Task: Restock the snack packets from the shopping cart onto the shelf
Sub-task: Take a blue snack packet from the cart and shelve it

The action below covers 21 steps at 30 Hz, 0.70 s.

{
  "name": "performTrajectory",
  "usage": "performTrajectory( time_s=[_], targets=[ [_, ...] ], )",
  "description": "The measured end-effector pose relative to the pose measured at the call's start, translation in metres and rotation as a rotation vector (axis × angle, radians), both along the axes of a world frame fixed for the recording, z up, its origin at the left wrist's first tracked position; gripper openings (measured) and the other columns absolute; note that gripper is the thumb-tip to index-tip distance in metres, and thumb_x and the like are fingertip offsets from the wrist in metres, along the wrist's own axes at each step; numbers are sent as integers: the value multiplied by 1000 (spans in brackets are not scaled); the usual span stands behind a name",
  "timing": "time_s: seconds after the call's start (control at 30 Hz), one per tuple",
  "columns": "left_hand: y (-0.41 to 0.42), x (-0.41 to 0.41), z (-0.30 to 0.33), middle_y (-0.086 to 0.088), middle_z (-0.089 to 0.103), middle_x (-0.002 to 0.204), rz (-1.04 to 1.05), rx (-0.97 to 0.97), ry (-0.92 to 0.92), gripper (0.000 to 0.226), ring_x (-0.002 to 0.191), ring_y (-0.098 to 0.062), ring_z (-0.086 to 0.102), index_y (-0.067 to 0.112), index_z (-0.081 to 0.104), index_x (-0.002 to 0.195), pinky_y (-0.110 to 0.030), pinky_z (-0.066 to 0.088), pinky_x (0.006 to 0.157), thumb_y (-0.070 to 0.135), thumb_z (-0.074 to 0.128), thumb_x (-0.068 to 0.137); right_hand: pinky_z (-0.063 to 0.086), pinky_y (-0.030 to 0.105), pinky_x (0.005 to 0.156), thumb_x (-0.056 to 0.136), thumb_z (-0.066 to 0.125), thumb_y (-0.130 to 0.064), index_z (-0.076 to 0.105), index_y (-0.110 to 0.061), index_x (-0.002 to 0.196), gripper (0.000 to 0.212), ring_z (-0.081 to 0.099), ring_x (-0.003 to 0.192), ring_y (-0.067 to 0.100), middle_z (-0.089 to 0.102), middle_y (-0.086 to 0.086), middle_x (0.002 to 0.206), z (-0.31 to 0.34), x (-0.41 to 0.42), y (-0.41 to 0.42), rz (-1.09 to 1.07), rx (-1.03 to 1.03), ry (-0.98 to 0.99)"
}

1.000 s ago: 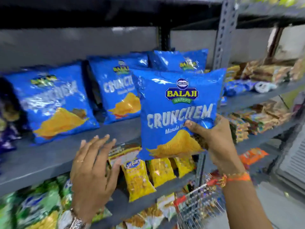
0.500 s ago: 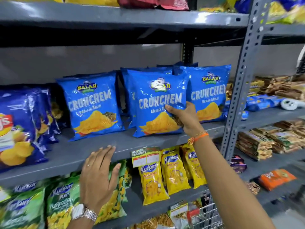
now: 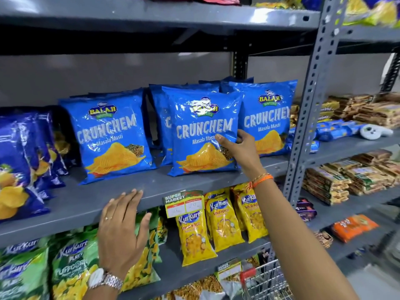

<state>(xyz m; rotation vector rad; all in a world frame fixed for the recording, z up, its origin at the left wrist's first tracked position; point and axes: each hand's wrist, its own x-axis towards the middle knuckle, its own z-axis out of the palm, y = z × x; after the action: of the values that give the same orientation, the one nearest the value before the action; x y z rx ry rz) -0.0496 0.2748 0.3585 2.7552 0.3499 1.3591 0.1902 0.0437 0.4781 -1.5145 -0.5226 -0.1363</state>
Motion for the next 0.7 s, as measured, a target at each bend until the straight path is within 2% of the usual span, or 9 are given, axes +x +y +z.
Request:
performTrajectory(
  time_s=[0.07,0.17,0.23,0.3,0.37,0.43,0.53,0.63,0.7],
  targets=[
    [-1,2,0,-12,62,138,-1,-8,-10,56,130,-35,54,9,58,140,-50,30,117,43,41,99,61,35,90,70,83,-56,57,-9,136,85,72,107,16,74,2,120,0,-4,-11,-13,-50,-14],
    [-5,5,0,-12,64,136,4,-40,-50,53,129,-35,55,8,61,136,-51,31,117,41,44,98,52,19,85,81,77,-50,53,-9,143,78,68,114,14,71,3,126,-4,-13,-30,-72,-93,-38],
    [-13,7,0,-12,65,134,-7,-69,-103,49,128,-34,56,7,62,133,-49,32,116,37,47,98,48,16,85,84,75,-51,54,-10,141,73,68,116,14,73,5,125,-11,-22,-46,-105,-88,-49],
    [-28,12,-4,-13,67,130,-57,-56,-170,43,126,-33,58,5,64,129,-46,34,115,29,51,96,51,20,89,87,73,-48,59,-14,136,61,69,113,13,76,5,118,-23,-34,-68,-131,-44,-36],
    [-49,22,-10,-13,69,126,-161,-3,-213,39,124,-31,59,4,66,126,-42,34,116,24,53,95,55,32,94,90,70,-45,65,-18,128,46,72,110,14,77,4,112,-41,-46,-94,-168,9,-20],
    [-74,38,-16,-11,70,124,-293,24,-205,37,123,-29,61,5,68,123,-42,36,116,23,54,95,57,38,93,89,70,-48,68,-20,120,42,73,107,19,77,6,110,-67,-58,-122,-223,62,5],
    [-117,59,-35,-9,70,125,-488,2,-139,36,123,-27,60,6,69,123,-45,41,112,19,57,92,60,37,87,85,73,-48,71,-23,108,34,75,98,24,79,7,100,-114,-74,-158,-356,160,90],
    [-162,78,-80,-7,67,128,-650,-30,54,40,126,-24,56,7,67,128,-34,32,117,17,59,89,60,27,77,91,72,-24,72,-21,97,7,72,83,22,75,9,87,-182,-86,-193,-502,198,217],
    [-187,87,-122,-8,66,131,-734,-71,240,43,127,-24,54,7,65,130,-32,30,118,17,61,88,58,28,72,88,75,-18,72,-11,97,12,68,76,20,71,15,80,-236,-95,-220,-585,205,335]
  ],
)
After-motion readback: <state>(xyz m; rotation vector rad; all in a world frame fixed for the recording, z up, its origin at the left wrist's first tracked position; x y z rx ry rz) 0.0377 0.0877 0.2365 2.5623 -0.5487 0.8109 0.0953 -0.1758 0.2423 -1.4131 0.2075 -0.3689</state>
